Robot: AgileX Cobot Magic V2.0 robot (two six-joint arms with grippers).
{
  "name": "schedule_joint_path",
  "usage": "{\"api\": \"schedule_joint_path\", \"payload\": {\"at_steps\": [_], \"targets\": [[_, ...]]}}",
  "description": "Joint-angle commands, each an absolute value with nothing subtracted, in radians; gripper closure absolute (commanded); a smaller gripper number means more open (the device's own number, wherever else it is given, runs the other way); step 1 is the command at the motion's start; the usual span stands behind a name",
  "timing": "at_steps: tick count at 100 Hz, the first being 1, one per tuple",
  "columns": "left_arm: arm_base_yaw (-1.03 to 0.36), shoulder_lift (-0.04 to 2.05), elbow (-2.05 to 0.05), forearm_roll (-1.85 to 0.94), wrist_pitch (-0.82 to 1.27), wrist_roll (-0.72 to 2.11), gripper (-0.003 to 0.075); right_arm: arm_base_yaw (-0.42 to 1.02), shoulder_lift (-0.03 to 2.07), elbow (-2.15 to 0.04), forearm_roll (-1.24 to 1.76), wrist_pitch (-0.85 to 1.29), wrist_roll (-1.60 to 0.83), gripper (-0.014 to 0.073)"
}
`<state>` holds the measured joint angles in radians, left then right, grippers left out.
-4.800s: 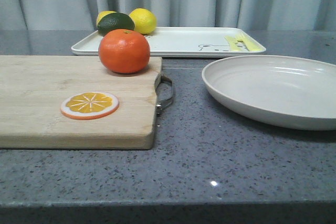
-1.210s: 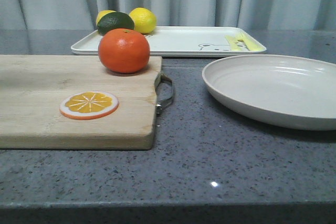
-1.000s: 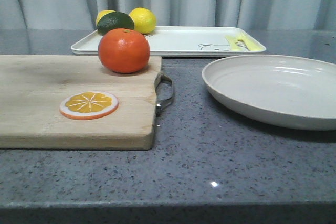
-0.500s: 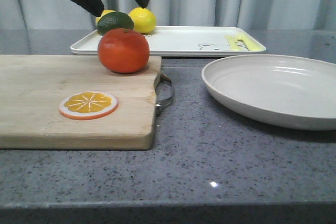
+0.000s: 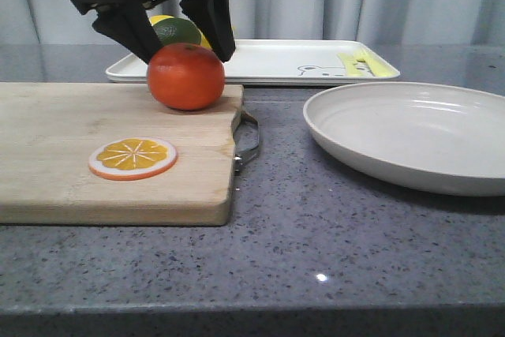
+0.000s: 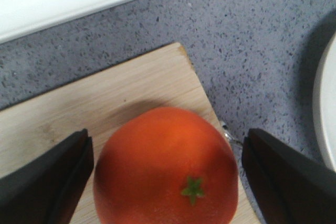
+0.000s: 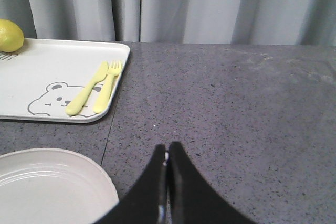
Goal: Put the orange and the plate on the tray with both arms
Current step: 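Lower the left gripper over the orange on the cutting board and grasp it, then carry the orange with the left gripper onto the white plate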
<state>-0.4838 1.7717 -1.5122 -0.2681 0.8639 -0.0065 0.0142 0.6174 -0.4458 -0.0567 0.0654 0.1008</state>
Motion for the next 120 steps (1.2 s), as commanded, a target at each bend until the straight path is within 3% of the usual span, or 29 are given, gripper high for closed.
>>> {"api": "schedule_joint_path", "payload": {"at_steps": [1,17,55,86,120], "targets": [[-0.492,1.733,-1.55,-0.296,0.859,0.0,0.0163,0.009,0.623,-0.481,-0.066,-0.019,0.098,0.0669],[-0.488,1.733,-1.553,-0.296,0.862,0.0,0.0176,0.009,0.623,-0.481,-0.066,-0.019,0.098,0.0669],[-0.488,1.733,-1.557,-0.296,0.876,0.008,0.0344,0.009,0.623,-0.481,-0.066,-0.019,0.098,0.0669],[-0.517,1.733,-1.671,-0.391,0.887,0.008,0.0349,0.009,0.623,-0.481,-0.066,-0.017,0.098,0.0669],[-0.724,1.811,-1.765,-0.411,0.862,0.008,0.0349,0.009,0.623,-0.481,-0.066,-0.021,0.098,0.0669]]}}
